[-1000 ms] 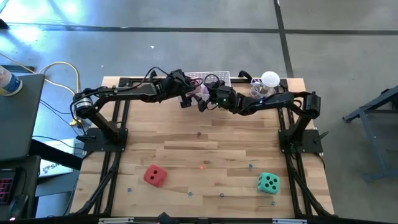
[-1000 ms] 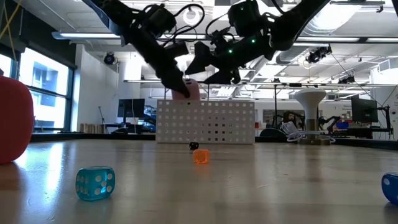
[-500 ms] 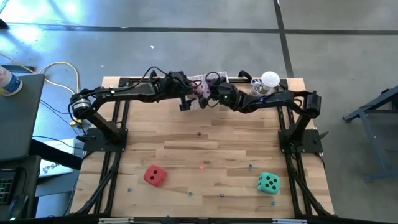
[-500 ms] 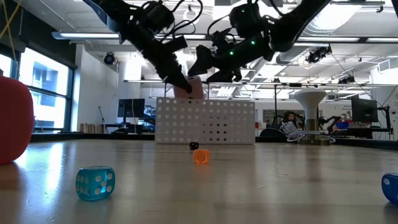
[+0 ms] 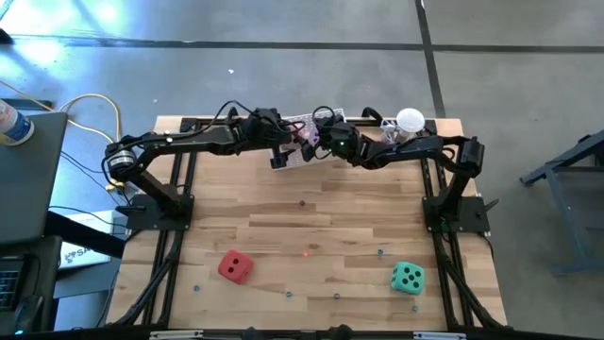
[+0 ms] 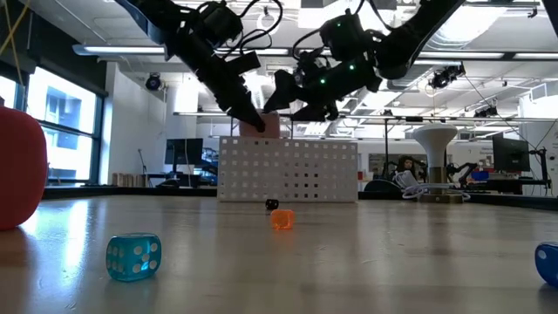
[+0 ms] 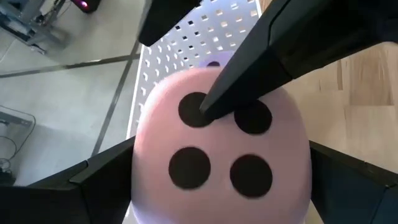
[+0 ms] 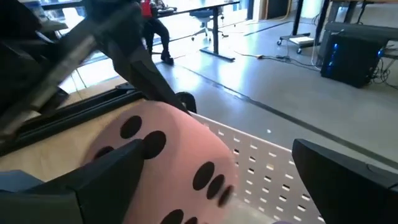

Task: Pick & Place Dice
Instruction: Put the large pink dice into the white bin

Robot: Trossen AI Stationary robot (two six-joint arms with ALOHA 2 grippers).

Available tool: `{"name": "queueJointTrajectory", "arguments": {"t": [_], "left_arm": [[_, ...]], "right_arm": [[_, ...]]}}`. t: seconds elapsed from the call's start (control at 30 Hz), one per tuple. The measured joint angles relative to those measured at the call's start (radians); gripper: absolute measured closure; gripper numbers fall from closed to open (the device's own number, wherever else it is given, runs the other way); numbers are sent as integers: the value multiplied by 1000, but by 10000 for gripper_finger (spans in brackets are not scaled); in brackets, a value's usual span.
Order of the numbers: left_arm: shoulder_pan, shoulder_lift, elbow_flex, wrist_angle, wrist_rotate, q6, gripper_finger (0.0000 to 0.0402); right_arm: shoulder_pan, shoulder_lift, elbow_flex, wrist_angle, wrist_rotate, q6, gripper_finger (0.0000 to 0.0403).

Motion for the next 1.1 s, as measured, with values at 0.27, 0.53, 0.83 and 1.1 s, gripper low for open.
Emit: {"name": "queueJointTrajectory", "arguments": {"t": [0.27,0.53,0.83,1.1], "left_arm": [[15,-52,7,62,3,-29,16],[17,-60,5,24,1,-45,16],[17,-52,3,-21,2,-23,16],[15,-46,3,-19,7,-23,16]], "right_arm": [[-6,29,-9,-68,1,10,3],[-6,12,-6,-14,8,9,3],[26,-72,-1,72,20,1,3],[58,-69,0,116,-48,-55,3]]}}
